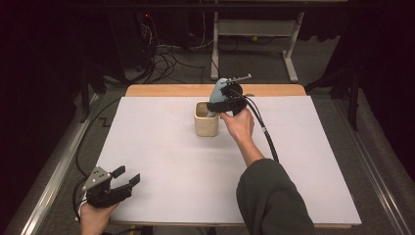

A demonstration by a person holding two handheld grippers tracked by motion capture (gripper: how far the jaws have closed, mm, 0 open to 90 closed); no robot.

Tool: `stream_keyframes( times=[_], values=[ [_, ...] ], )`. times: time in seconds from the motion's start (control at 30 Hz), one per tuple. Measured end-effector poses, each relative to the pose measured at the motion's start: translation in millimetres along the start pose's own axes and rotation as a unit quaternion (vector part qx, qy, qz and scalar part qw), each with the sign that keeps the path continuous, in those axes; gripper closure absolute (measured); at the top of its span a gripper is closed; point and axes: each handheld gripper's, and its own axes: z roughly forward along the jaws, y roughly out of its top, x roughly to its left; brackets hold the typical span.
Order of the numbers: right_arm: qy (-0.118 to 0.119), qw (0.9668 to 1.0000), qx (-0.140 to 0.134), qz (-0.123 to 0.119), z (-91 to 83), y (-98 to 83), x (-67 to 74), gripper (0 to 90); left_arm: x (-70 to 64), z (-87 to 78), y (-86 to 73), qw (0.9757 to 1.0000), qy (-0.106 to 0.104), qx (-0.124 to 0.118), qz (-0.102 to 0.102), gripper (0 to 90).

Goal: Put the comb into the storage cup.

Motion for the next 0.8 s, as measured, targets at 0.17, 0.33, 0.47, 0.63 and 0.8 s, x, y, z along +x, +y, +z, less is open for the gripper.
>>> stream_keyframes(
  times=[0.17,0.33,0.47,0.63,0.8],
  values=[
    [0.001,1.0,-0.003,-0.001,-3.8,0.2,-0.7,23.7,0.7,0.2,-0.3,1.0,-0.001,0.001,-0.004,32.9],
    [0.0,1.0,-0.005,-0.005,-7.1,0.5,-0.6,20.8,0.6,0.2,-0.2,1.0,-0.001,0.0,-0.005,32.9],
    [0.0,0.9999,-0.014,-0.002,-9.3,-1.3,-1.2,20.8,0.7,0.3,-0.2,1.0,-0.001,0.001,-0.005,32.9],
    [0.001,0.9999,-0.012,0.004,-12.3,-6.0,-6.4,20.8,0.5,0.8,0.0,1.0,-0.001,0.002,-0.002,32.8],
    [0.0,0.9998,-0.02,0.006,-19.3,-8.1,-9.9,21.2,0.6,0.6,0.0,1.0,0.0,0.002,-0.002,32.8]
  ],
)
